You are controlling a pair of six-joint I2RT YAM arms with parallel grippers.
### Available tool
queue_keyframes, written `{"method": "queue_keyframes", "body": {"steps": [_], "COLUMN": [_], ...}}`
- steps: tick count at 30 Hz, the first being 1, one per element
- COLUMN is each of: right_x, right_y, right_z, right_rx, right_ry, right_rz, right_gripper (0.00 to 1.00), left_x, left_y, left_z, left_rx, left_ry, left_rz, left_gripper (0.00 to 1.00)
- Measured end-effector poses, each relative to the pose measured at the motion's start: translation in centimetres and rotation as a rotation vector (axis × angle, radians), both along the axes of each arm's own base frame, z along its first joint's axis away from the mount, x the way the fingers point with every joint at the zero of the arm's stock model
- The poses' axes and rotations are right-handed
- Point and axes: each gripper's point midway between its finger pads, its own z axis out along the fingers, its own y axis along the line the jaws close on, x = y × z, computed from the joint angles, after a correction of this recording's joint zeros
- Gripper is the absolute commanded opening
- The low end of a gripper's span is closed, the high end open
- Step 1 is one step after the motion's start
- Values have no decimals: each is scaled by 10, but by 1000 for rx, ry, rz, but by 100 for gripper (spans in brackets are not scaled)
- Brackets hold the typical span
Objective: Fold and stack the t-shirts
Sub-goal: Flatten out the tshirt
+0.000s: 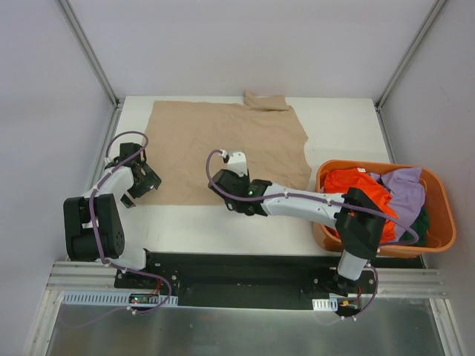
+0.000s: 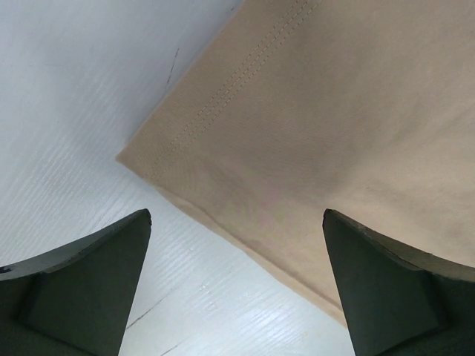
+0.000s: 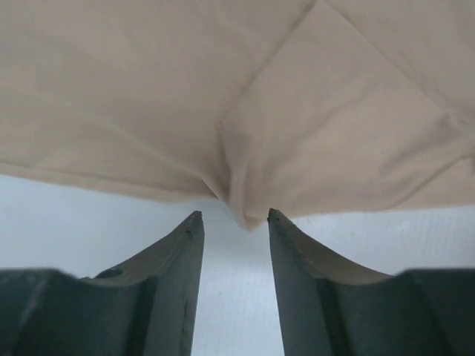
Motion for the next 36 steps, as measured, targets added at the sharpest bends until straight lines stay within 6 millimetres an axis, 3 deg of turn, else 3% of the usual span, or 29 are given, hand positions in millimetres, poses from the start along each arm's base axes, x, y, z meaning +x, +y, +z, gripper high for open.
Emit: {"method": "queue_keyframes", "body": {"steps": [4, 9, 13, 15, 17, 19, 22, 28, 33, 36], "right_x": [37, 72, 78, 76, 73, 70, 67, 42, -4, -42], "right_y": [26, 29, 25, 27, 29, 29, 28, -10, -29, -35], "right_z": [7, -26, -54, -63, -68, -70, -70, -61, -44, -56], "right_rx": [63, 26, -21, -24, -24, -17, -1, -6, 121, 189], "right_ry": [22, 92, 157, 187, 208, 219, 217, 179, 101, 80], "right_rz": [13, -3, 9, 23, 30, 23, 3, -76, -161, -199], "right_gripper": [58, 59, 42, 26, 10, 0, 0, 0, 2, 6], "left_x": [0, 0, 0, 0, 0, 0, 0, 0, -1, -2], "left_y": [0, 0, 0, 0, 0, 0, 0, 1, 3, 5], "left_z": [0, 0, 0, 0, 0, 0, 0, 0, 0, 0], "left_rx": [0, 0, 0, 0, 0, 0, 0, 3, 17, 25], "left_ry": [0, 0, 0, 0, 0, 0, 0, 0, 3, 2], "left_rz": [0, 0, 0, 0, 0, 0, 0, 1, 7, 10], "left_gripper": [99, 99, 99, 99, 99, 99, 99, 99, 99, 99]}}
